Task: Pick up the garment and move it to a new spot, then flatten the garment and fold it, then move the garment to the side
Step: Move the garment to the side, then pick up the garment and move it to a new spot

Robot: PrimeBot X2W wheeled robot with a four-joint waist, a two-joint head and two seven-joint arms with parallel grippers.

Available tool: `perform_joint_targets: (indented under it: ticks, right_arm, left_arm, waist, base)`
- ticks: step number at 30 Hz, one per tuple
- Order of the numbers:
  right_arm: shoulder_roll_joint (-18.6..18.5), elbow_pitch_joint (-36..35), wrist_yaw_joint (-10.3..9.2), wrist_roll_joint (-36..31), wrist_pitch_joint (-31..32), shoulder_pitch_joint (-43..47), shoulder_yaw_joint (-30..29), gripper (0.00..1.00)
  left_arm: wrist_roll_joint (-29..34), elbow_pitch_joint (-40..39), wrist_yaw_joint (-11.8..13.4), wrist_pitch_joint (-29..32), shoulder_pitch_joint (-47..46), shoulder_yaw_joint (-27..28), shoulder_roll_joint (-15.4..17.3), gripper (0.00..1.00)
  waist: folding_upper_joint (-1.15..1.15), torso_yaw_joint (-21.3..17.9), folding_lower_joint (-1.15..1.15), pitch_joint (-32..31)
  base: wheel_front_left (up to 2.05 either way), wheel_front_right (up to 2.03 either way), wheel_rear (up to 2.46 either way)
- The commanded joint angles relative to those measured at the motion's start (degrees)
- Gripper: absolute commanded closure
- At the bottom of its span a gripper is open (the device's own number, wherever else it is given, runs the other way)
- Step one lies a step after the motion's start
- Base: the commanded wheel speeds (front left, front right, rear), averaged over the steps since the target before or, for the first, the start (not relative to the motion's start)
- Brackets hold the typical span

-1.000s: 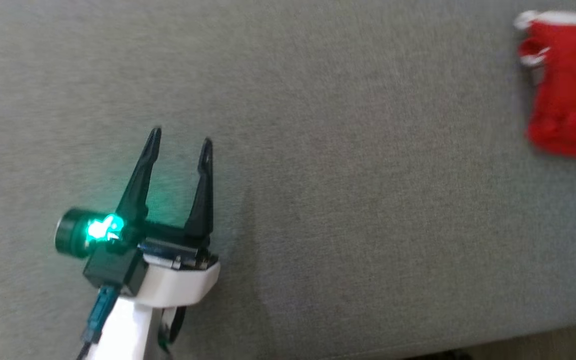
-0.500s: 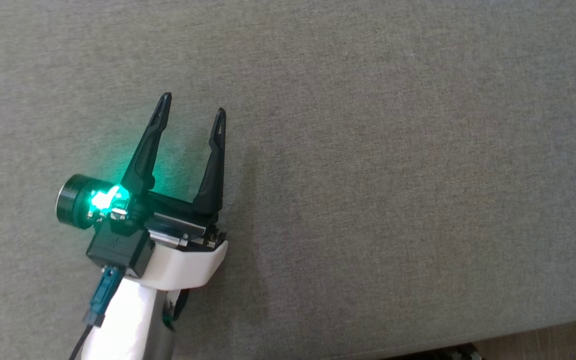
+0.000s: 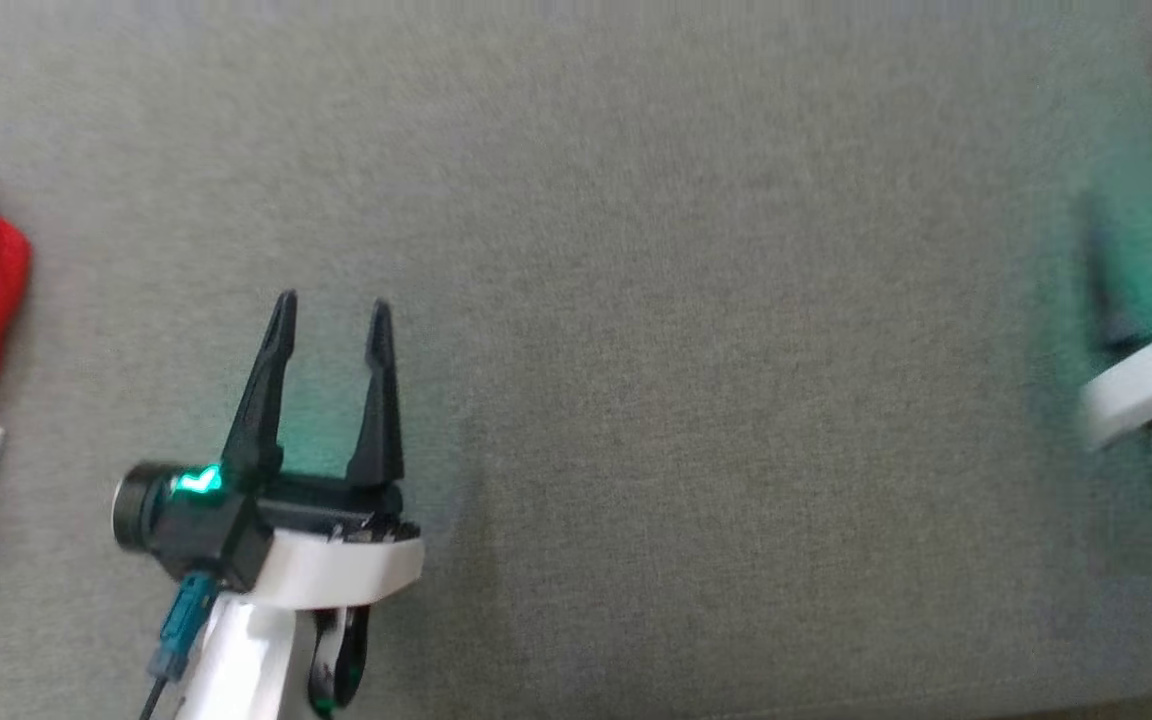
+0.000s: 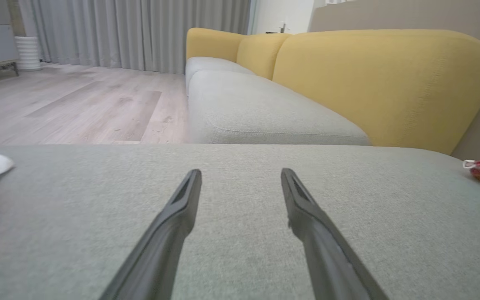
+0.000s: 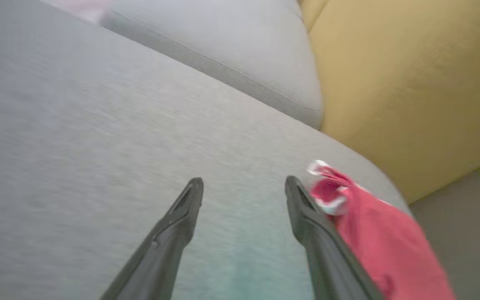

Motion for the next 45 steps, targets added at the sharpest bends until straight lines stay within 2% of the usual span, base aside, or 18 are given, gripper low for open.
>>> perform_joint_targets:
  ticks: [1,5,9,13,17,22,30,45]
  right_arm:
    - [-0.09,-1.22,0.36,1.50,-2.22,0.89,2.30,0.00]
    - [6.10,3.21,0.36,6.62,-8.95,3.09,7.85,0.00]
    - [11.86,7.26,0.36,10.60,-11.79,5.13,10.48,0.00]
    - [15.23,1.63,0.36,13.42,-12.00,9.20,10.40,0.00]
    - [16.84,-5.41,0.36,14.94,-12.02,16.52,7.92,0.00]
    - [18.22,-8.26,0.36,12.55,-12.03,22.34,5.15,0.00]
    - [19.13,-9.04,0.36,11.21,-12.03,24.26,3.82,0.00]
    - [19.56,-8.29,0.36,11.38,-12.03,25.05,2.85,0.00]
  left_arm:
    - [-0.90,-1.14,0.49,-0.13,0.53,2.03,0.05,0.00]
    - [-4.55,0.99,1.09,-0.13,3.27,2.52,0.03,0.00]
    - [-5.49,0.54,1.43,-0.13,6.47,3.52,0.03,0.00]
    - [-4.79,-0.63,2.09,-0.13,10.27,4.31,0.02,0.00]
    - [-3.49,-4.15,2.92,-0.13,14.24,5.24,0.02,0.00]
    - [-4.56,-2.71,4.59,-0.13,18.72,6.43,0.02,0.00]
    - [-2.56,0.26,4.44,-0.13,19.45,6.60,0.02,0.00]
    - [1.17,0.23,4.50,-0.13,19.01,6.00,0.02,0.00]
  waist:
    - [0.00,1.32,0.01,-4.35]
    - [0.00,2.22,0.01,-9.79]
    - [0.00,2.82,0.01,-14.69]
    - [0.00,3.35,0.01,-18.81]
    - [0.00,3.54,0.01,-22.72]
    - [0.00,3.18,0.01,-25.19]
    - [0.00,2.97,0.01,-26.13]
    - [0.00,3.02,0.01,-26.40]
  base:
    - [0.00,0.00,0.00]
    - [0.00,0.00,0.00]
    - [0.00,0.00,0.00]
    - [0.00,0.00,0.00]
    - [0.00,0.00,0.00]
    - [0.00,0.00,0.00]
    - [0.00,0.00,0.00]
    - [0.00,0.00,0.00]
